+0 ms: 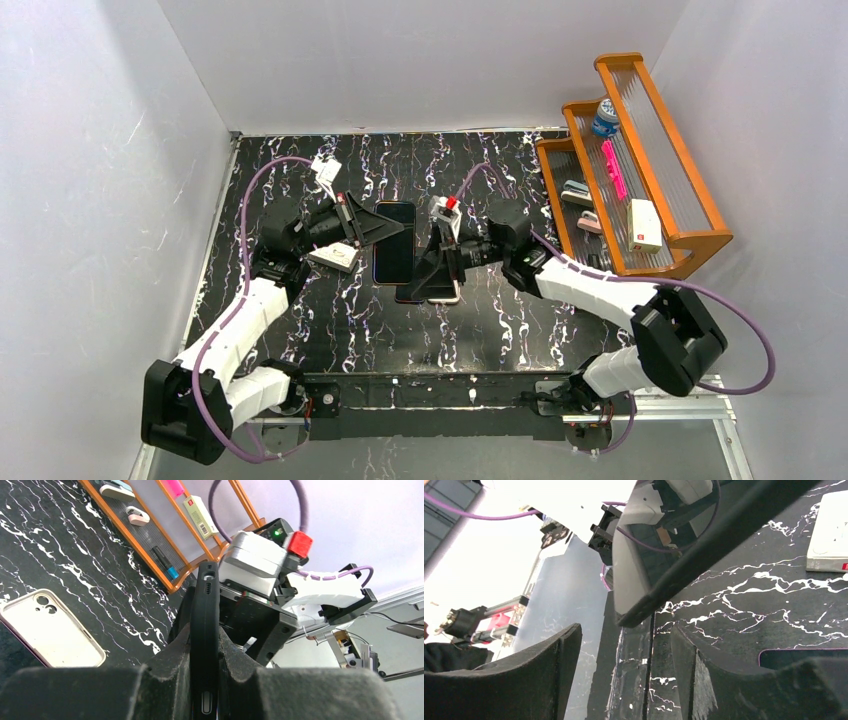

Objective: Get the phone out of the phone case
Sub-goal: Remove the phone case from the phone.

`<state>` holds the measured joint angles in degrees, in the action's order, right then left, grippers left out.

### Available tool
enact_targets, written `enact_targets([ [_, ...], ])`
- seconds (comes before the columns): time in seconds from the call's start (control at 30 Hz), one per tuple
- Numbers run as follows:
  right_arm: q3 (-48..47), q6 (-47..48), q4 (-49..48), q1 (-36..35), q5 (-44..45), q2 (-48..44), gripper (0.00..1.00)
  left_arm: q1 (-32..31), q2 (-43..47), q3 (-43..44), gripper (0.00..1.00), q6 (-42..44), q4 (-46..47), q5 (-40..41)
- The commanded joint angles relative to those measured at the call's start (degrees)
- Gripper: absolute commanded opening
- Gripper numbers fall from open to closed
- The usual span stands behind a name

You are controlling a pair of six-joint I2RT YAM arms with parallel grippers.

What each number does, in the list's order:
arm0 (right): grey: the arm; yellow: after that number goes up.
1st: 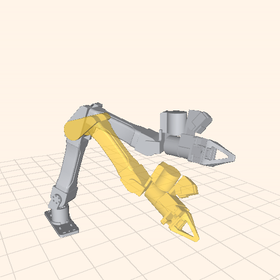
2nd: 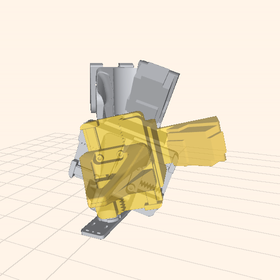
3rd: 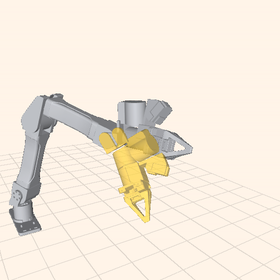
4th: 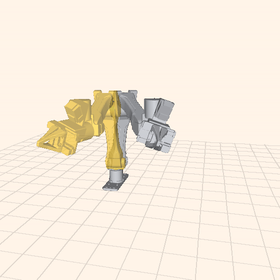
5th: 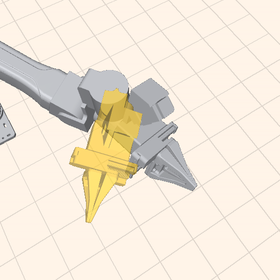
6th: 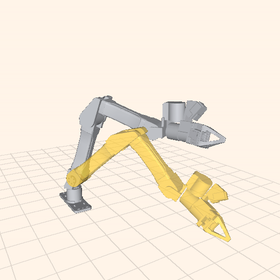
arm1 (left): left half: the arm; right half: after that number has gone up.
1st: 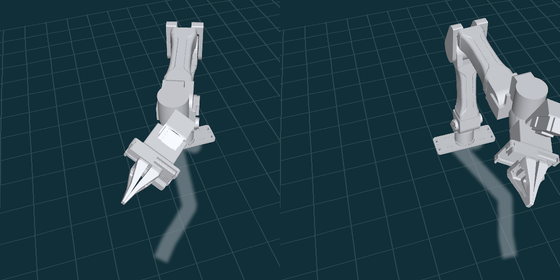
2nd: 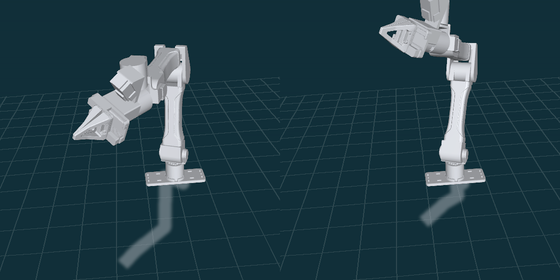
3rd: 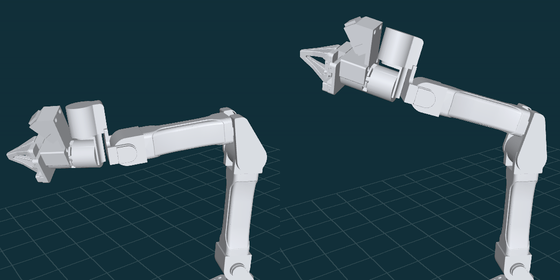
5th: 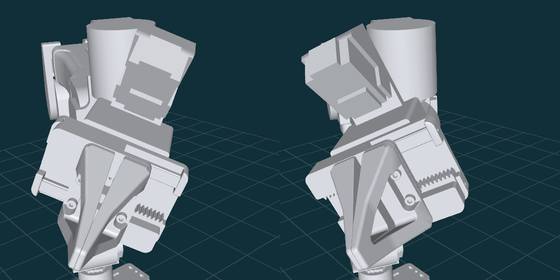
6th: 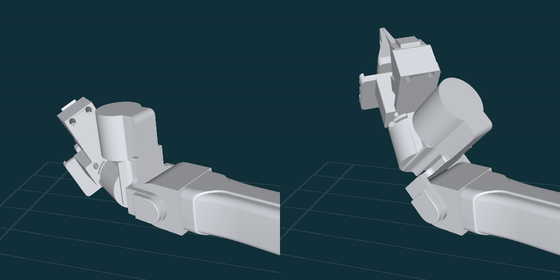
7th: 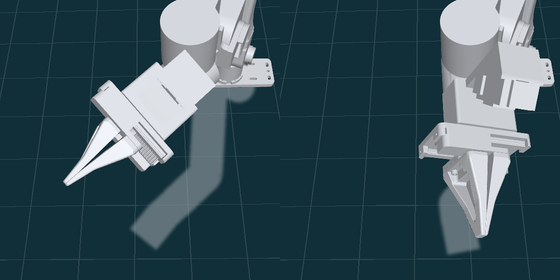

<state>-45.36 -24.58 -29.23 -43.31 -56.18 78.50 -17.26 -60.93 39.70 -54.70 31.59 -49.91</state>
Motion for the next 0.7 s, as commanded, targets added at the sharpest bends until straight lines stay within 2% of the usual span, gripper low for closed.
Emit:
enact_targets([
  [0.0, -3.3, -4.4, -6.7, -0.7, -0.1, 2.0, 0.71, -0.6, 2.0, 1.2, 0.0, -1.6, 4.7, 0.2],
  [0.3, -5.6, -4.7, -7.6, -1.3, -1.2, 3.9, 0.58, -1.0, 1.9, 0.8, 0.0, -2.1, 5.1, 0.6],
  [0.57, -5.5, 1.5, -3.6, -1.3, -4.6, 4.6, 0.16, -1.0, -0.5, 1.0, 0.0, -8.8, 5.1, 1.3],
  [0.67, -5.7, 6.1, -1.2, -1.3, -6.7, 4.4, 0.06, -1.1, -2.0, 1.2, 0.0, -11.6, 5.1, 1.8],
])
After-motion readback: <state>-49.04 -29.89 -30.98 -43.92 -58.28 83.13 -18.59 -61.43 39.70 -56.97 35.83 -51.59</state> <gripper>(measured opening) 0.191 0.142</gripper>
